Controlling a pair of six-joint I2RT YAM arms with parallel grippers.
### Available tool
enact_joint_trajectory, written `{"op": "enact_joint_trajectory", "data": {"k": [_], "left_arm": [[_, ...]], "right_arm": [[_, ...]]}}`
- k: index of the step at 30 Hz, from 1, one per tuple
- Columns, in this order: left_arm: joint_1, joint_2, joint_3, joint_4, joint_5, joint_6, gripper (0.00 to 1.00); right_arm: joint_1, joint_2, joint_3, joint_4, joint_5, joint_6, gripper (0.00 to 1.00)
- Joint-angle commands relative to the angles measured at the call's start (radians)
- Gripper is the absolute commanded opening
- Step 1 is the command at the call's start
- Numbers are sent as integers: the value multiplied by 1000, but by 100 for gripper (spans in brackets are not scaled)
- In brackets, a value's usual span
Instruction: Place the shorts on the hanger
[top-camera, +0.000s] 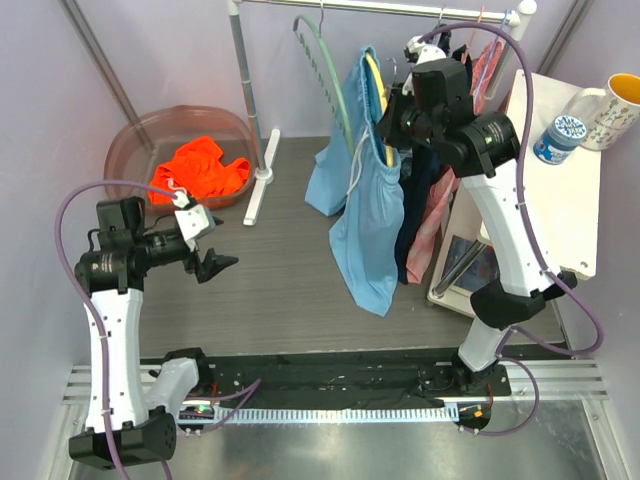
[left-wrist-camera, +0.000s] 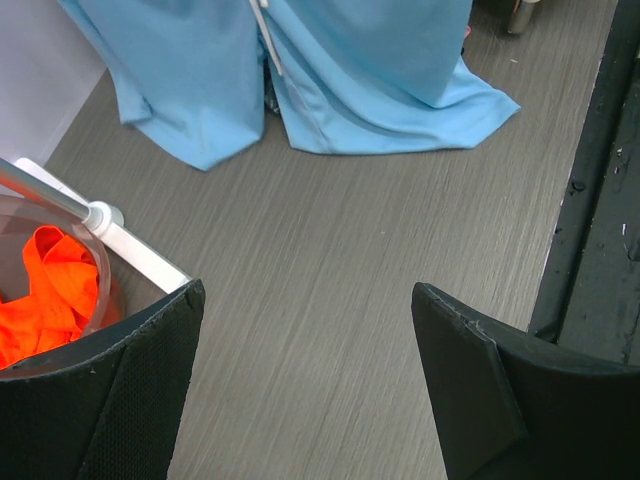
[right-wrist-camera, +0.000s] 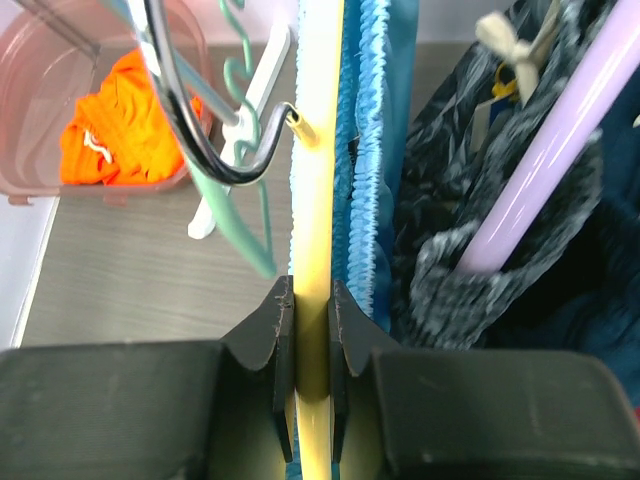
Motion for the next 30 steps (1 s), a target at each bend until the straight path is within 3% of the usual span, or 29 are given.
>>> {"op": "enact_joint_trajectory", "data": {"k": [1,9,19,30], "left_arm": [[-4,-18,-19,-1,7,26,83],[-4,-62,-68,-7,7,47,83],[-4,-65,-98,-15,13,82,83],[-4,-90,-139,-34,10,124,84]], "right_arm": [[-48,26,127,129,-24,-58,1],[-94,41,133,315,-128,-96,1],[-99,102,151,505,-58,-103,1],[-157,239,239,602,-50,-43,1]]}}
